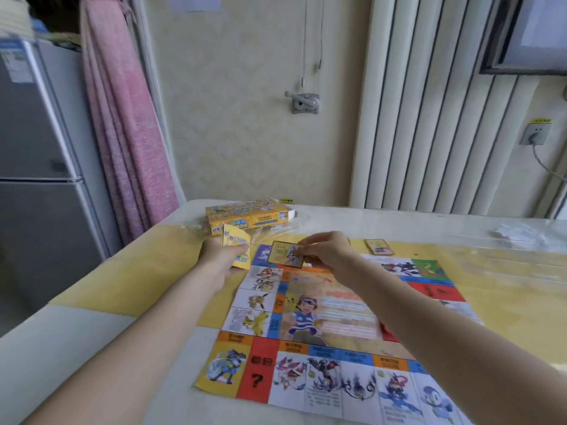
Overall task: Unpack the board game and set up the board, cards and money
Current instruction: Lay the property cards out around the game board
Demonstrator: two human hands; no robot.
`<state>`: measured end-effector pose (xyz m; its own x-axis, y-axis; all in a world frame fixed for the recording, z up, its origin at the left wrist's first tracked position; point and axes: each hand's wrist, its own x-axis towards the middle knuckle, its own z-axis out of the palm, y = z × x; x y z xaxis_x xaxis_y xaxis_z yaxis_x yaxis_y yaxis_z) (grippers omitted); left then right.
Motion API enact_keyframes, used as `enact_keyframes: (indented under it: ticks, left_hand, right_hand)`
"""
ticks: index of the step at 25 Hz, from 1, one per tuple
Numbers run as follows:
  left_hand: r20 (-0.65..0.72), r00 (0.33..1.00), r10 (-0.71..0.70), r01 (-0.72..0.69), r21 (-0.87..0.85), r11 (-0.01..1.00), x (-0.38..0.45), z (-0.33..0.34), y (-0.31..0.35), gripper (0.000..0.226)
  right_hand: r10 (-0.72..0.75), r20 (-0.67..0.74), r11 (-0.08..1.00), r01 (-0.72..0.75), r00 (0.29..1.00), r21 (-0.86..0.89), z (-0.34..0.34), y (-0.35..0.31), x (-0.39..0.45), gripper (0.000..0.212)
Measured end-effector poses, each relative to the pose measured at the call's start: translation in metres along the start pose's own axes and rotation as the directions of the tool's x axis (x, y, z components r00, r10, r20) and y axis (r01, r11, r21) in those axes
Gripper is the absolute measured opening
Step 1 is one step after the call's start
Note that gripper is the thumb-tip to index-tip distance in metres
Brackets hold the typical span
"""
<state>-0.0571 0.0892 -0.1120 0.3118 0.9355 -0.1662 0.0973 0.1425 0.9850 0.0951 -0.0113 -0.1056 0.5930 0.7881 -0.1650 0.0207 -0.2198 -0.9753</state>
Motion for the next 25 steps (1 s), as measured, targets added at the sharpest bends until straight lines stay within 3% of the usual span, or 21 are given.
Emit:
enact_keyframes:
  ticks: [3, 6, 11, 18, 22, 25]
  left_hand:
    - [-0.035, 0.999, -0.041, 0.04, -0.025, 0.999, 0.027, -0.007, 0.0, 0.035]
    - [-0.067, 0.997, -0.05, 0.047, -0.035, 0.998, 0.052, -0.009, 0.0, 0.033]
    - [-0.1, 0.993, -0.057, 0.054, -0.024, 0.998, 0.083, -0.012, -0.002, 0.034]
    - [-0.152, 0.988, 0.031, -0.025, 0.043, 0.999, 0.087, -0.014, -0.008, 0.029]
    - [-0.085, 0.995, 0.048, -0.046, 0.031, 0.998, 0.066, -0.016, -0.012, 0.015]
    - [0.01, 0.999, 0.04, -0.04, 0.009, 0.999, 0.048, -0.016, -0.009, 0.009]
  right_hand:
    - [-0.006, 0.029, 0.997, 0.008, 1.0, -0.079, 0.04, 0.001, 0.02, 0.009]
    - [-0.008, 0.047, 0.983, 0.017, 0.999, -0.182, 0.061, 0.008, 0.038, 0.019]
    - [-0.119, 0.087, 0.919, 0.143, 0.989, -0.367, 0.083, 0.017, 0.058, 0.014]
    - [-0.184, 0.125, 0.809, 0.223, 0.975, -0.543, 0.104, 0.018, 0.061, 0.024]
    - [-0.219, 0.137, 0.776, 0.258, 0.966, -0.575, 0.103, 0.015, 0.055, 0.025]
    - [-0.247, 0.059, 0.822, 0.241, 0.967, -0.516, 0.08, -0.001, 0.05, 0.016]
